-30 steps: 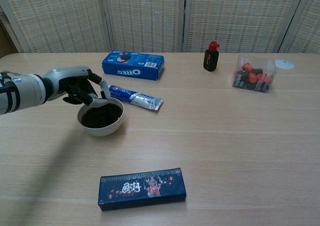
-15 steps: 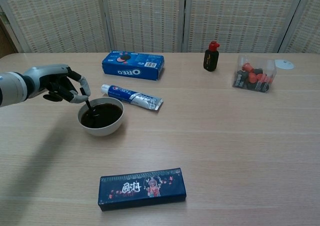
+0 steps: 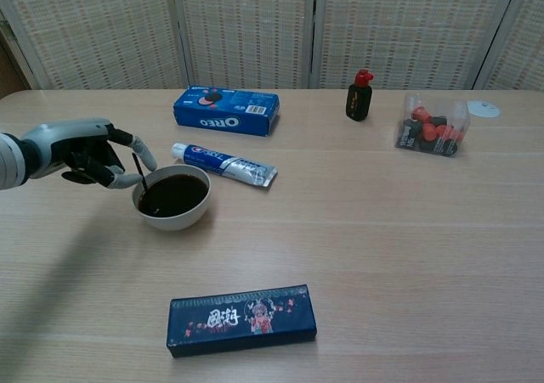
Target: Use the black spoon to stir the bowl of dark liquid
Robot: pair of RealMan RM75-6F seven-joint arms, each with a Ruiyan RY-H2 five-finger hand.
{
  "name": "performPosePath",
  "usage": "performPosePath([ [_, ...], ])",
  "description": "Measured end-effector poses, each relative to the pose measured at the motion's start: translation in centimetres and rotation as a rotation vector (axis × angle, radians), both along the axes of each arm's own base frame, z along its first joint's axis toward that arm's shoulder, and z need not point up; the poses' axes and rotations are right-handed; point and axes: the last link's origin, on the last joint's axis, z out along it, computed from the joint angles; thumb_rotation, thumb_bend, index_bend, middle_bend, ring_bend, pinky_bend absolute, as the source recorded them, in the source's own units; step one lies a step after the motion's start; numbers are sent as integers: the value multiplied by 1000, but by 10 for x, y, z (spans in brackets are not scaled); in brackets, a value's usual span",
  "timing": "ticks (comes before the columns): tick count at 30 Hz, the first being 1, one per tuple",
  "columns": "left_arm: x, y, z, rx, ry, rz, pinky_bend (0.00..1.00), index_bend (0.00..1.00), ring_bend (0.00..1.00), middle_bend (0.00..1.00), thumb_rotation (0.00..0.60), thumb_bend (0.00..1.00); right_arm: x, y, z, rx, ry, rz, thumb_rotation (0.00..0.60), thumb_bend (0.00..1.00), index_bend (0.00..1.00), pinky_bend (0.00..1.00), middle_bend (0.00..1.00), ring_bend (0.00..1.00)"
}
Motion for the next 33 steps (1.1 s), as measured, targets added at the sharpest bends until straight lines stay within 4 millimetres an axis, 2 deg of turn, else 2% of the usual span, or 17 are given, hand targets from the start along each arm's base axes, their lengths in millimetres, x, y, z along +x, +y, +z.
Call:
performPosePath([
  [6, -4, -2, 9, 16, -9, 11, 1000, 168, 957, 965, 600, 213, 0, -1, 0, -1, -2, 3, 600, 331, 0, 128, 100, 0],
  [9, -8, -4, 19, 35, -17, 20, 1000, 133, 861, 870, 600, 204, -1, -1, 0, -3, -2, 3, 600, 332, 0, 128, 100, 0],
  [12, -14, -6, 32, 65, -14, 27, 991, 158, 705, 698, 600, 203, -1, -1, 1, -2, -1, 2, 600, 332, 0, 128, 100, 0],
  [14, -20, -8, 45, 95, 0, 33, 906, 222, 571, 560, 600, 203, -2, -1, 1, -2, -1, 1, 600, 331, 0, 128, 100, 0],
  [17, -30, -12, 63, 140, 52, 32, 751, 269, 428, 434, 600, 203, -3, -2, 1, 0, 0, -4, 600, 331, 0, 128, 100, 0],
  [19, -37, -17, 74, 171, 100, 28, 675, 277, 375, 387, 600, 203, -3, -2, 1, 3, -1, -8, 600, 332, 0, 128, 100, 0],
  [27, -57, -38, 105, 403, 294, -8, 527, 268, 310, 327, 600, 203, -6, -5, -3, 34, -9, -25, 600, 339, 0, 127, 100, 0],
  [33, -69, -70, 124, 598, 460, -59, 470, 264, 295, 313, 600, 203, -3, -5, -7, 51, -24, -17, 600, 341, 0, 128, 100, 0],
])
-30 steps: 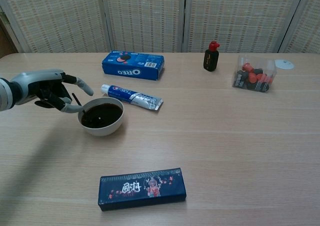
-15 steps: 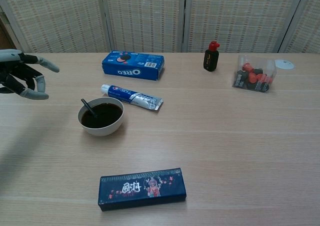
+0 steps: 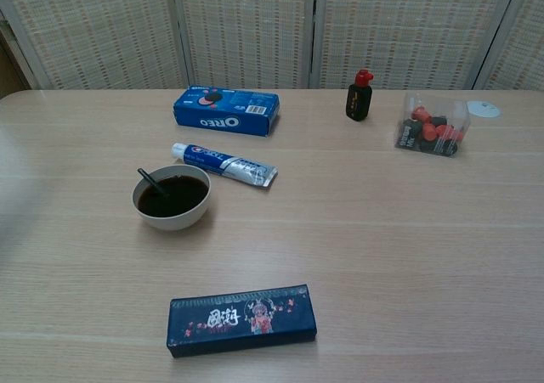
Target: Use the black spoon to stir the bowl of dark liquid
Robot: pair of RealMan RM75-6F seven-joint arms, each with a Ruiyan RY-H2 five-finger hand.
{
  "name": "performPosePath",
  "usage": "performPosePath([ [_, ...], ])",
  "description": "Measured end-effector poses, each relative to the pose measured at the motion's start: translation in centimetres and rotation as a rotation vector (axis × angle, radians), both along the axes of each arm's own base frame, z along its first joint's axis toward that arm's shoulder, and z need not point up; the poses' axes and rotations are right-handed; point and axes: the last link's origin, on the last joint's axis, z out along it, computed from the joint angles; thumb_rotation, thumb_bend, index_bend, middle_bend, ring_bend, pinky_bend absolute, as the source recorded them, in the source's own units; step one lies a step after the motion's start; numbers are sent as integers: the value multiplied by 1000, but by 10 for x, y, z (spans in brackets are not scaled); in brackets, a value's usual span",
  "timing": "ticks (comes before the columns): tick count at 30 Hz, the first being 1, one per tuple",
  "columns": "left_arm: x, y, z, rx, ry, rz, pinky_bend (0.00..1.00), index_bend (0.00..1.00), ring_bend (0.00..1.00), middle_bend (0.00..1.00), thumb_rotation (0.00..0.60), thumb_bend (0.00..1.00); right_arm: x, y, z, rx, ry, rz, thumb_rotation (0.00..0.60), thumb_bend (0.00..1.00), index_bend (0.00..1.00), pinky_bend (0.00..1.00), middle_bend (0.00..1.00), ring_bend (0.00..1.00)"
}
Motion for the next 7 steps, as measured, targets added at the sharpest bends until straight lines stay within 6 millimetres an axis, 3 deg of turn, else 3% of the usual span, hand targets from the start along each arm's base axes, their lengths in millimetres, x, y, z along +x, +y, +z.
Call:
performPosePath([
  [7, -3, -42, 3, 54, 110, -16, 438, 259, 285, 300, 600, 203, 1, 3, -1, -6, -3, 6, 600, 341, 0, 128, 100, 0],
])
